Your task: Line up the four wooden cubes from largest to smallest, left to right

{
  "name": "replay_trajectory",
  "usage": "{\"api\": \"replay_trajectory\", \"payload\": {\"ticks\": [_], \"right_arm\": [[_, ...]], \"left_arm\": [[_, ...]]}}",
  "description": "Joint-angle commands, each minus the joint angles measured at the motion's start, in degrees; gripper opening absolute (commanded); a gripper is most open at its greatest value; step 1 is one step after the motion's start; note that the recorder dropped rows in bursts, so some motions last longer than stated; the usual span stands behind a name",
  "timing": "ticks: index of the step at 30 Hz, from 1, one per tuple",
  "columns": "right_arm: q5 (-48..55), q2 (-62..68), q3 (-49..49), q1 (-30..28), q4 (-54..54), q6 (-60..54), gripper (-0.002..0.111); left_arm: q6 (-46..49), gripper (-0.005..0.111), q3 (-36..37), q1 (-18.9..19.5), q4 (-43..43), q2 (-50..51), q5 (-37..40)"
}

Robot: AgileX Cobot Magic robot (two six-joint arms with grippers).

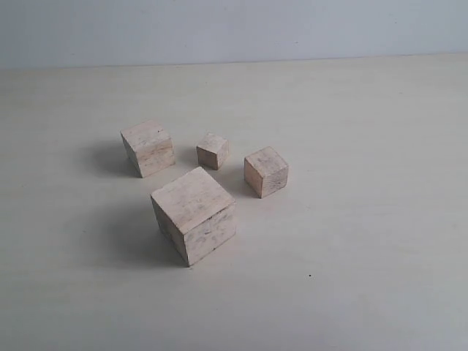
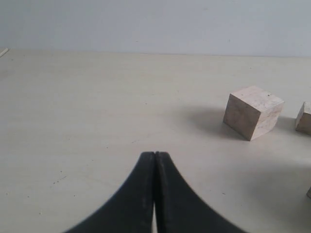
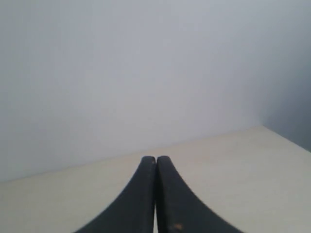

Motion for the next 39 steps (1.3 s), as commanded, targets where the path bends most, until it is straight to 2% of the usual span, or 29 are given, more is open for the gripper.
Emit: {"api": "replay_trajectory", "payload": {"ticks": [1,7,10,17,24,27,30,34,36,39], "right_arm": [[-8.4,-0.36,0.32,-0.41,1.55,-0.04,0.0],[-21.71,-0.36,0.32,-0.41,2.09,2.48,0.0],[-22.43,-0.36,-0.65,-0.41,1.95,5.97,0.0],[-13.32,2.75,-13.42,-0.41,-2.53,5.97,0.0],[2.46,19.38,-32.83,-0.23,-4.11,5.54,0.0],[8.85,27.15,-40.06,2.46,-3.82,3.62,0.0],[15.9,34.58,-46.26,6.82,0.2,-0.33,0.0],[25.94,43.83,-52.95,13.87,11.97,-9.24,0.0],[26.16,46.53,-54.53,16.07,16.36,-9.59,0.0],[21.18,49.47,-55.6,16.9,19.86,-9.46,0.0]], "left_arm": [[-0.05,0.0,0.2,0.18,0.06,-0.36,-0.32],[-0.05,0.0,0.2,0.18,0.06,-0.36,-0.32],[-0.05,0.0,0.2,0.18,0.06,-0.36,-0.32],[-0.05,0.0,0.2,0.18,0.06,-0.36,-0.32],[-0.05,0.0,0.2,0.18,0.06,-0.36,-0.32],[-0.05,0.0,0.2,0.18,0.06,-0.36,-0.32],[-0.05,0.0,0.2,0.18,0.06,-0.36,-0.32],[-0.05,0.0,0.2,0.18,0.06,-0.36,-0.32],[-0.05,0.0,0.2,0.18,0.06,-0.36,-0.32],[-0.05,0.0,0.2,0.18,0.06,-0.36,-0.32]]}}
